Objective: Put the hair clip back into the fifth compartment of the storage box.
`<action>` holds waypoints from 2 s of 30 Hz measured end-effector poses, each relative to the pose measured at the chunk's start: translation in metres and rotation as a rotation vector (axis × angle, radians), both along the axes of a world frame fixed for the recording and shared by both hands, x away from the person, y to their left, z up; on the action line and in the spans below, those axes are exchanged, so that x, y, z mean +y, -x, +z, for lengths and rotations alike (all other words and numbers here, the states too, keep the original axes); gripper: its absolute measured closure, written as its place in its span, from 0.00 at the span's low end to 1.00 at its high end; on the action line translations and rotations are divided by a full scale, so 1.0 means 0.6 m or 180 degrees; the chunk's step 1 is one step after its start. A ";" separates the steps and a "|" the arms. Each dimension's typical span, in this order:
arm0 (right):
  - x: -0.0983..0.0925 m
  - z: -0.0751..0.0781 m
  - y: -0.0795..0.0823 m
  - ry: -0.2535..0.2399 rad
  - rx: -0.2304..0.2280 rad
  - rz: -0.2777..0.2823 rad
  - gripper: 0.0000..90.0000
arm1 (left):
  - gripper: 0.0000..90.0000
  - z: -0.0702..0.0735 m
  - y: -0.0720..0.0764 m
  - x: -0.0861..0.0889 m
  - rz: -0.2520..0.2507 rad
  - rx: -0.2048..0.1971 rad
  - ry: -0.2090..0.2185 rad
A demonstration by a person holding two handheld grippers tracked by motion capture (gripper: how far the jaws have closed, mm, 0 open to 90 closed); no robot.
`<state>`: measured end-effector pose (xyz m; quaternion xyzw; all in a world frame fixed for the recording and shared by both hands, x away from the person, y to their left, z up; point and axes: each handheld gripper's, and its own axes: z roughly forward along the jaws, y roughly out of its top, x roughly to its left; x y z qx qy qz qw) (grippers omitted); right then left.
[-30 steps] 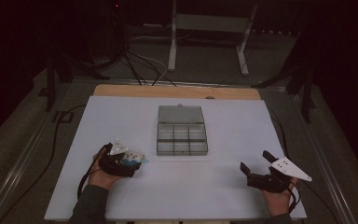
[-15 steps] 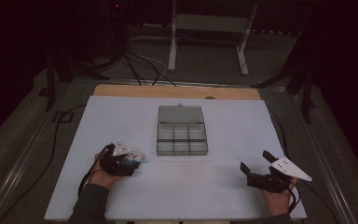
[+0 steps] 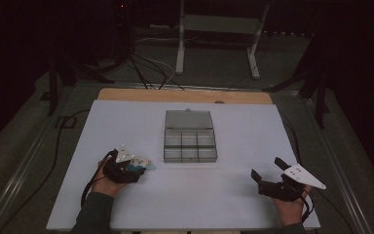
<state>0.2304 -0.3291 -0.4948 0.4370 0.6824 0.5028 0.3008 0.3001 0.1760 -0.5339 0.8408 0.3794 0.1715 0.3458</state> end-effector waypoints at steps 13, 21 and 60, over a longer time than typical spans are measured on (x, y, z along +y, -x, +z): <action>0.000 0.000 0.000 0.0000 0.0001 -0.0002 0.00 | 0.39 0.009 0.002 0.004 0.0080 -0.0040 0.0093; 0.000 0.000 0.000 0.0000 0.0003 -0.0002 0.00 | 0.39 0.018 0.003 0.005 0.0127 -0.0072 0.0125; -0.001 0.000 0.000 -0.0013 0.0004 -0.0025 0.00 | 0.39 0.072 -0.002 -0.006 0.0307 -0.0211 0.0491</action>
